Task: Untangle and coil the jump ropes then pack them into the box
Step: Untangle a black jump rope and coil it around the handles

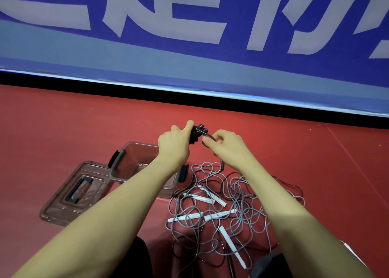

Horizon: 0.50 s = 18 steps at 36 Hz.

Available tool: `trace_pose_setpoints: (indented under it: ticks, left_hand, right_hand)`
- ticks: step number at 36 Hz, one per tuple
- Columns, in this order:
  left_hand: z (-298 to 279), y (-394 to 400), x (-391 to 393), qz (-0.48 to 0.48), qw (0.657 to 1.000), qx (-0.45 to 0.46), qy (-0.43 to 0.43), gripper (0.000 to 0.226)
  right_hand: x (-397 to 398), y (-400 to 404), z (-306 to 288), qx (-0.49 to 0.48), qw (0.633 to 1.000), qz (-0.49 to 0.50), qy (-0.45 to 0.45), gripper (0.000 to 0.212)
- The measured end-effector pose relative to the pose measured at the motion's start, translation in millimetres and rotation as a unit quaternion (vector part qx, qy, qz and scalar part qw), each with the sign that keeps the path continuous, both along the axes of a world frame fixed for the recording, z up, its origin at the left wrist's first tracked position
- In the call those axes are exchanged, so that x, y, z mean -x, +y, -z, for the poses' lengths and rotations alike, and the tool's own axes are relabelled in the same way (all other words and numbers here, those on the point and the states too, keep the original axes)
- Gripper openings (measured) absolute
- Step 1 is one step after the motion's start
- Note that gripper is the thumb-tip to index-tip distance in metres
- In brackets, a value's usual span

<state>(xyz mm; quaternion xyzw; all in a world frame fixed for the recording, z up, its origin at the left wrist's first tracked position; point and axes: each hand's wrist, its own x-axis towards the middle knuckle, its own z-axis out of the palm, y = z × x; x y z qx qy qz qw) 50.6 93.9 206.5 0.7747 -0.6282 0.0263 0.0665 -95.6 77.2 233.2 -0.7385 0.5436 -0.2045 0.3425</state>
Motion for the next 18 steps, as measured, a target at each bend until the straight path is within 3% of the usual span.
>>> trace_pose_setpoints:
  ticks: [5,10,15,18]
  left_hand:
    - [0.4,0.0,1.2,-0.004,1.0,-0.016,0.014,0.057]
    - [-1.5,-0.8,3.9,-0.006,0.999,-0.011,0.039,0.061]
    - [-4.3,-1.1,5.4,-0.013,0.998,0.025,0.058,0.067]
    - [-6.2,-2.2,3.2,-0.022,0.996,0.04,0.076,0.066]
  right_hand:
    - [-2.5,0.7,1.3,0.019,0.999,0.007,0.031,0.044]
    - [-2.5,3.8,-6.6,-0.011,0.999,0.043,-0.024,0.078]
    - [-1.2,2.6,-4.3,0.011,0.998,0.034,-0.052,0.032]
    - [0.8,1.1,-3.8,-0.003,0.994,0.073,-0.086,0.037]
